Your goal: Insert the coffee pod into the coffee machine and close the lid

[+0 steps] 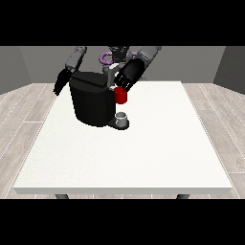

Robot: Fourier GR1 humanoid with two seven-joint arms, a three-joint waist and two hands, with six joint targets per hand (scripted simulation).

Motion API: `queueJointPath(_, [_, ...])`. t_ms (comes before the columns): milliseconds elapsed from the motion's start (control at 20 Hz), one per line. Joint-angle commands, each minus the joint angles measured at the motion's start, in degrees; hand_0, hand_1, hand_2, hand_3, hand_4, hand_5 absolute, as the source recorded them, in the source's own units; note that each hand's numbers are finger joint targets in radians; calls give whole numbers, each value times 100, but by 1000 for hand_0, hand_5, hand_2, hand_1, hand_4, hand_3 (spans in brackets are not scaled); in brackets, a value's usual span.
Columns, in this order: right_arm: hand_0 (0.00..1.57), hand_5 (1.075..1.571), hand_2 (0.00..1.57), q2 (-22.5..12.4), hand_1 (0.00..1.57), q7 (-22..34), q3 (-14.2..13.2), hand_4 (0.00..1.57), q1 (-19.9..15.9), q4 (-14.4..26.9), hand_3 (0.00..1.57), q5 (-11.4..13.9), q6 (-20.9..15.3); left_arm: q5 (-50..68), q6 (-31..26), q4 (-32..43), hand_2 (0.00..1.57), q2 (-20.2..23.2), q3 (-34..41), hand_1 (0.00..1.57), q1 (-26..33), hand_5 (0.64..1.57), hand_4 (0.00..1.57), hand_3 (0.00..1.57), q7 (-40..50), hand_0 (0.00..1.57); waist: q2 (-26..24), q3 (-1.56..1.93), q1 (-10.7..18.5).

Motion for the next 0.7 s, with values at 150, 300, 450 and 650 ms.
queueJointPath(150, [0,1571,0,360,0,231,389,0,122,-342,0,179,-149,-66,353,160,1218,81,94,1202,18,1571,360,1176,-176,1202,-12,-2,-263])
queueJointPath(300, [0,1571,0,110,0,51,87,145,-119,-144,0,93,-153,-131,312,70,1255,219,55,1241,-145,1571,290,1199,-235,1241,158,1,-95])
queueJointPath(450, [0,1571,0,-110,0,235,23,0,-100,-258,0,-41,136,-358,343,139,1228,383,-109,1209,-45,1571,0,1132,-318,1209,145,0,-277])
queueJointPath(650, [0,1571,0,246,0,308,329,0,54,-329,0,227,-179,-672,632,115,1194,104,-435,1173,170,1571,0,1066,-364,1173,-11,-1,-223])
